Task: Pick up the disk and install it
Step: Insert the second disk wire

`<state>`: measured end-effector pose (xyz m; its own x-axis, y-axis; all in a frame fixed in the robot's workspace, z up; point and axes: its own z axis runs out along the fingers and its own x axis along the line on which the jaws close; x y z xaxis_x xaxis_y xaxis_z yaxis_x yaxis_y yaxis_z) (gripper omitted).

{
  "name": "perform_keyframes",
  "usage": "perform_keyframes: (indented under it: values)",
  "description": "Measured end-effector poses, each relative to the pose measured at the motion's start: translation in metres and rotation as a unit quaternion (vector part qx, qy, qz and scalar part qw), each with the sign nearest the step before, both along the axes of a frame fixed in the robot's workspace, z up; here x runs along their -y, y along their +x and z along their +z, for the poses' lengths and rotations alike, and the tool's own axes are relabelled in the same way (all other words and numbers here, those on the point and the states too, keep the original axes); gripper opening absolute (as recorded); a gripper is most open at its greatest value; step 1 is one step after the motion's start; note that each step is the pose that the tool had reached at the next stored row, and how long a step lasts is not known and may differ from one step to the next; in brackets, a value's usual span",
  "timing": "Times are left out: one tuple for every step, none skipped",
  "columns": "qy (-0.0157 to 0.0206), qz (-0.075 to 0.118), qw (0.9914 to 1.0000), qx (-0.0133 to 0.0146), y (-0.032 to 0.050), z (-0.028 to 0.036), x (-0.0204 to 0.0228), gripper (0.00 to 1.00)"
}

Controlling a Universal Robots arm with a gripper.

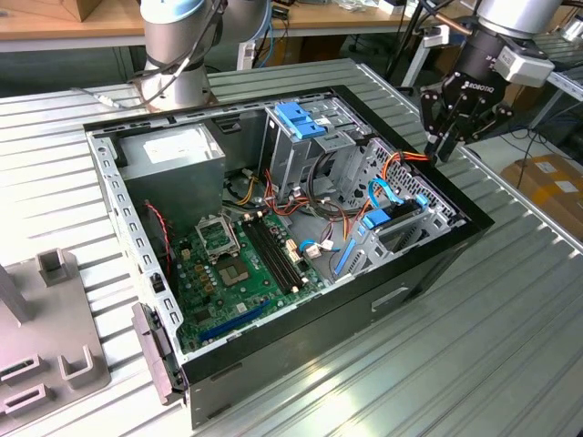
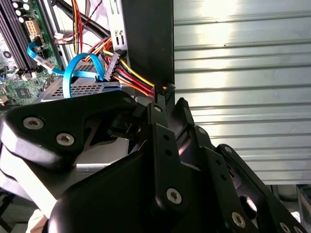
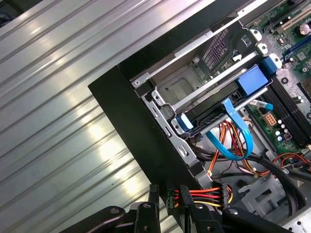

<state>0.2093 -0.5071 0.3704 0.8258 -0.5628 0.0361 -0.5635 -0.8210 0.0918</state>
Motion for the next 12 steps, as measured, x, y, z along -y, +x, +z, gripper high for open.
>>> perform_keyframes:
  values:
    - [-0.0001,0.000,1.00000,0.0000,0.0000,-0.0005,0.0000,0.30]
    - [-0.0002,0.000,1.00000,0.0000,0.0000,-0.0005,0.0000,0.30]
    - [-0.0002,0.000,1.00000,0.0000,0.0000,-0.0005,0.0000,0.30]
    - [-0.0008,0.000,1.00000,-0.0002,0.0000,-0.0007,0.0000,0.30]
    - [-0.0036,0.000,0.99999,-0.0002,0.0000,-0.0007,-0.0002,0.30]
    - [-0.0037,0.000,0.99999,-0.0003,0.0000,-0.0007,-0.0002,0.30]
    - [-0.0040,0.000,0.99999,-0.0003,0.0000,-0.0005,-0.0005,0.30]
    - [-0.0064,0.000,0.99998,-0.0005,0.0001,-0.0006,-0.0018,0.30]
    - [-0.0066,0.000,0.99998,-0.0005,0.0001,-0.0006,-0.0019,0.30]
    - [-0.0067,0.000,0.99998,-0.0005,0.0001,-0.0006,-0.0019,0.30]
    - [-0.0069,0.000,0.99998,-0.0005,0.0001,-0.0006,-0.0021,0.30]
    - [-0.0087,0.000,0.99996,-0.0005,0.0002,-0.0006,-0.0032,0.30]
